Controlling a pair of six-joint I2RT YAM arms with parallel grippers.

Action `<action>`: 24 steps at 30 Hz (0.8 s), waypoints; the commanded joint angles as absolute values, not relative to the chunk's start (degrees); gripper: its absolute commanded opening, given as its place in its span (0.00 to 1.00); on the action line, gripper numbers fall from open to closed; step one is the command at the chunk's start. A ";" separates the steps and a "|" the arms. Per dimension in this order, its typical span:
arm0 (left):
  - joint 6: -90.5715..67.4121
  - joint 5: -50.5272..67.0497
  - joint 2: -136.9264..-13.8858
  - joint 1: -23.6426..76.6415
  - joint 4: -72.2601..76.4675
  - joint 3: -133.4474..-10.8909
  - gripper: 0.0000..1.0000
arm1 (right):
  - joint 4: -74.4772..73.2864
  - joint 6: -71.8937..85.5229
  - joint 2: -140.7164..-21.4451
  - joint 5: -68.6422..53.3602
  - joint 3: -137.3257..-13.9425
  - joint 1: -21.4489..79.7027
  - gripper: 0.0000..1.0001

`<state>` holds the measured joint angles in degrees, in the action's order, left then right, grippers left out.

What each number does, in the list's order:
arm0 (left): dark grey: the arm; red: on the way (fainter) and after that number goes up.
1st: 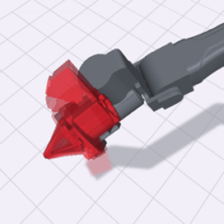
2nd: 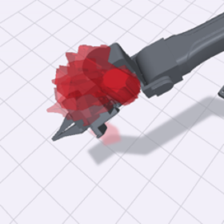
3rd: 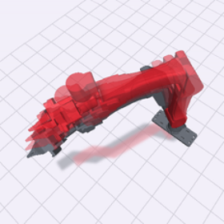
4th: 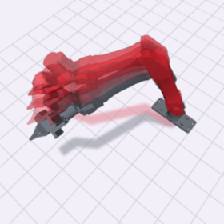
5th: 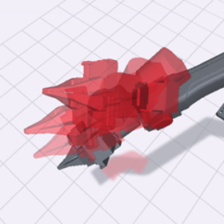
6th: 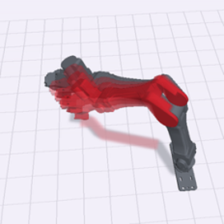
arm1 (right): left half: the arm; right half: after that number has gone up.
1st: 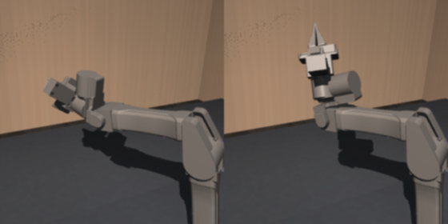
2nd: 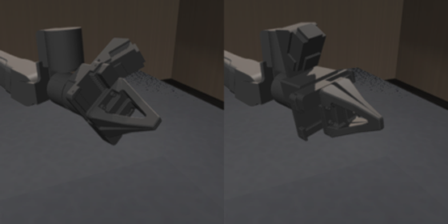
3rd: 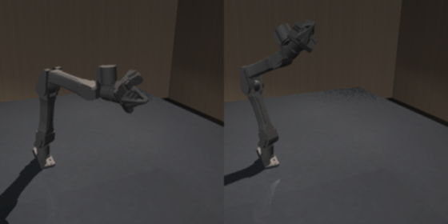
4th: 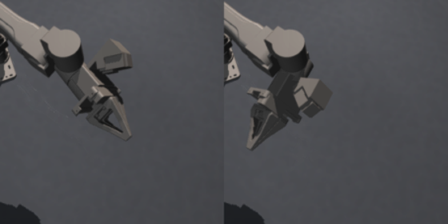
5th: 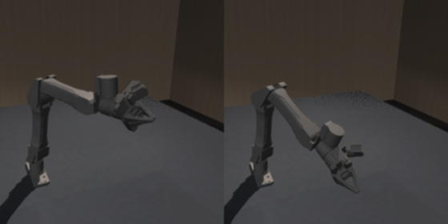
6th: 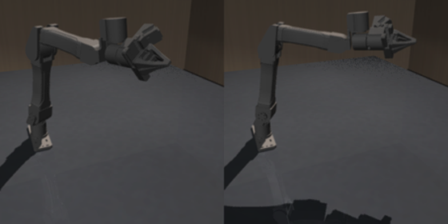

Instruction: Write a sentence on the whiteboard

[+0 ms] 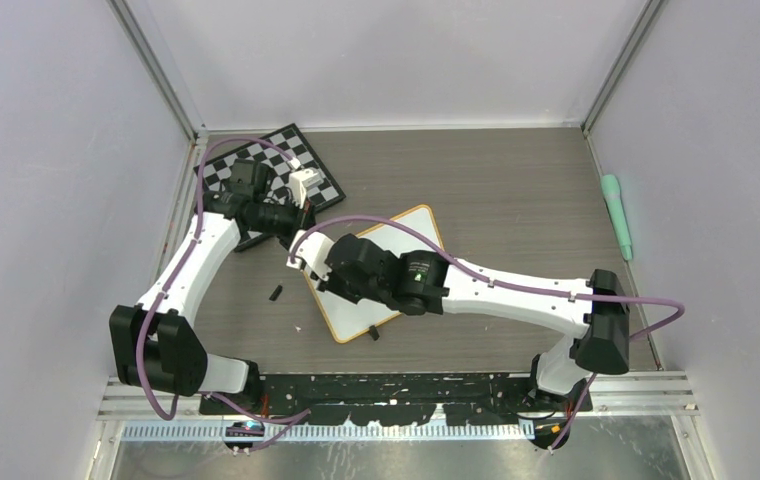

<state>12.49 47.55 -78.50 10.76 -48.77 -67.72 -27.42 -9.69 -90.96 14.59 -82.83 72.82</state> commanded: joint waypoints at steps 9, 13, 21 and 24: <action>13.34 45.26 -78.90 12.22 -49.66 -68.05 0.00 | -23.44 -10.02 -92.78 19.23 -85.02 73.20 0.00; 13.37 45.18 -78.94 12.30 -49.81 -68.17 0.00 | -22.76 -10.19 -93.23 19.58 -84.70 73.21 0.00; 13.44 44.91 -79.03 12.39 -49.93 -68.30 0.00 | -21.06 -10.98 -94.15 20.55 -83.25 73.21 0.00; 13.67 44.71 -79.01 12.40 -49.92 -68.15 0.00 | -20.47 -11.14 -93.80 20.86 -82.14 73.21 0.00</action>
<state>12.51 46.87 -78.50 11.14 -48.97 -68.01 -24.01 -10.50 -94.17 19.22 -82.76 72.82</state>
